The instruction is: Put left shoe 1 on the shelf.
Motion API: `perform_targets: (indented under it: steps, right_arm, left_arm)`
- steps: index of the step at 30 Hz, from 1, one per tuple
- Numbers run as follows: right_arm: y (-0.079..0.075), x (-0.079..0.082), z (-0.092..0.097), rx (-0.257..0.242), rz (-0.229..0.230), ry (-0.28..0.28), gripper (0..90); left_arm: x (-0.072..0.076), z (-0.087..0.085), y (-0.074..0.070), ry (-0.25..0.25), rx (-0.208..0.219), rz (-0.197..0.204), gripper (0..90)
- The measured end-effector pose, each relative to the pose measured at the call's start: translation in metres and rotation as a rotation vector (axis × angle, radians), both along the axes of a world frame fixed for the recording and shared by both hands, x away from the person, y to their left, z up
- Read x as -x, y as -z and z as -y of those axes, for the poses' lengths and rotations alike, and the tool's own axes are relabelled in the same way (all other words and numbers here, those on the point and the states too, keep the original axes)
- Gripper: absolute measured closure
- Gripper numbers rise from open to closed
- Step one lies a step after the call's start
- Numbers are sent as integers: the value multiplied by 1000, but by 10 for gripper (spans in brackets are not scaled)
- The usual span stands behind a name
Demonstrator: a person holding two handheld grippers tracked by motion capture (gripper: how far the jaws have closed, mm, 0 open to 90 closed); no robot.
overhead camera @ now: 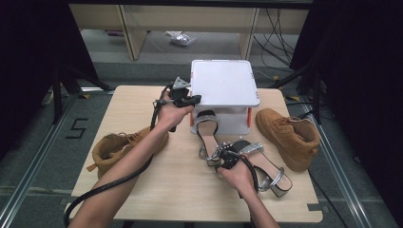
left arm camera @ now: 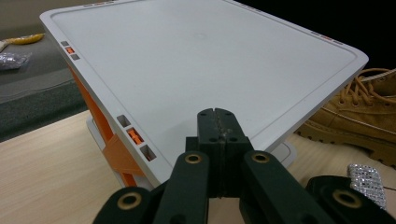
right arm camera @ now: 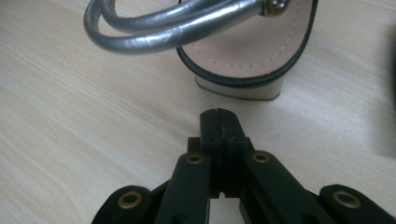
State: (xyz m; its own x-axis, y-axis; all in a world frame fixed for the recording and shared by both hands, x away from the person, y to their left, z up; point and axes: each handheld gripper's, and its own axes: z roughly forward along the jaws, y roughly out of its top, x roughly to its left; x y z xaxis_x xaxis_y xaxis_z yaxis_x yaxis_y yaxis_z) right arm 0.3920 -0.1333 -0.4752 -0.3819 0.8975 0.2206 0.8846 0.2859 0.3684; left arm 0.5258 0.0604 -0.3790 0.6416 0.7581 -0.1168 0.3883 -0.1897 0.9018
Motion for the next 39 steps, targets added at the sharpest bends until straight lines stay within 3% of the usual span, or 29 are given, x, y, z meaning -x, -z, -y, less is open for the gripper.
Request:
perform_targets:
  steps: [1,2,3,4,6,7,13,14,16,17,19,20,24,25,27,29,31,33,35,39]
  right_arm:
    - [2,-2,-1,-8,25,-6,900]
    - [1,-2,-2,-17,18,-7,900]
    - [3,-4,-1,0,51,-24,900]
    - [1,-3,-2,-10,30,-1,900]
    - [2,-5,-5,-20,29,12,900]
    - [3,-7,-3,-2,51,-12,900]
    - [2,-6,-7,-18,14,17,900]
    - [0,-4,-11,-46,-35,61,900]
    - [1,-6,-10,-44,-23,59,900]
    - [3,-8,-9,-43,13,30,900]
    - [1,-8,-14,-59,-13,73,900]
    - [2,-11,-10,-49,24,21,900]
    - [2,-13,-14,-75,47,33,900]
    - [4,-16,-11,-59,102,-4,900]
    - [4,-19,-12,-55,121,-14,900]
    - [2,-21,-15,-67,117,13,900]
    - [1,-24,-13,-48,155,-21,900]
    - [-2,-25,-16,-55,136,4,900]
    - [-3,-29,-17,-55,164,-13,900]
    - [-5,-32,-19,-65,168,-6,900]
  left_arm:
    - [0,0,0,0,0,0,898]
    - [0,0,0,0,0,1,898]
    - [0,0,0,0,-1,1,898]
    - [0,0,0,0,-1,1,898]
    - [0,0,0,1,1,1,898]
    - [0,0,0,1,1,0,898]
    - [0,0,0,2,0,1,898]
    - [0,0,0,3,-1,1,898]
    - [0,0,0,2,0,0,898]
    - [0,0,0,2,0,-1,898]
    - [0,0,0,3,-1,-1,898]
    - [0,0,0,3,-1,0,898]
    - [0,0,0,4,-3,1,899]
    - [0,0,0,5,2,4,899]
    - [0,0,0,4,-4,-1,899]
    - [0,0,0,4,-4,-1,899]
    - [-1,0,0,7,0,2,898]
    - [-1,0,0,8,-2,4,899]
    - [-1,0,0,7,-2,4,899]
    - [-1,0,0,9,-2,3,898]
